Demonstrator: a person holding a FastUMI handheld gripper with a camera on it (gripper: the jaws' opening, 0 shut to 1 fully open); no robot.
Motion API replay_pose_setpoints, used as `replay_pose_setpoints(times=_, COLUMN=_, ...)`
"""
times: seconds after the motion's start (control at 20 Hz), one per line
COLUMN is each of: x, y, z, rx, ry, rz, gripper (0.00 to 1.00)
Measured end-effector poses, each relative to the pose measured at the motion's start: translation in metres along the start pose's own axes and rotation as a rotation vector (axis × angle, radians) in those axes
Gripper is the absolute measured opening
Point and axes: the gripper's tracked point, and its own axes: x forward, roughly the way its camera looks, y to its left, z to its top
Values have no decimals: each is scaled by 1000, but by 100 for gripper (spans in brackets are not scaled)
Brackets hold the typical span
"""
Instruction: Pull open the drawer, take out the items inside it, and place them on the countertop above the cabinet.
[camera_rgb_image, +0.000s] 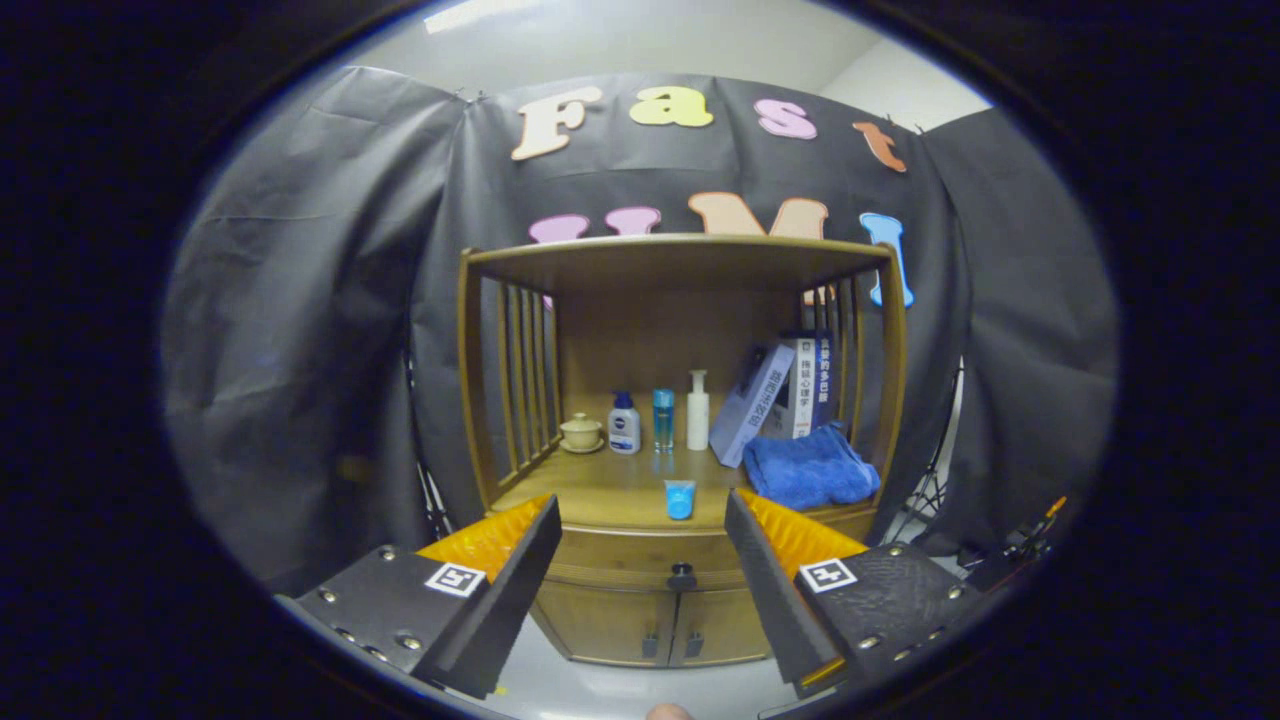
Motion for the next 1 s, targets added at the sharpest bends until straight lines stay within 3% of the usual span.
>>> replay_pose_setpoints(times=0.25, x=-51, y=20, z=-7, rx=46, ry=-67, rz=35, gripper=98)
replay_pose_setpoints(times=0.7, x=-51, y=16, z=-17, rx=72, ry=-48, rz=27, gripper=98)
replay_pose_setpoints(times=1.0, x=-65, y=19, z=2, rx=119, ry=-96, rz=46, gripper=99)
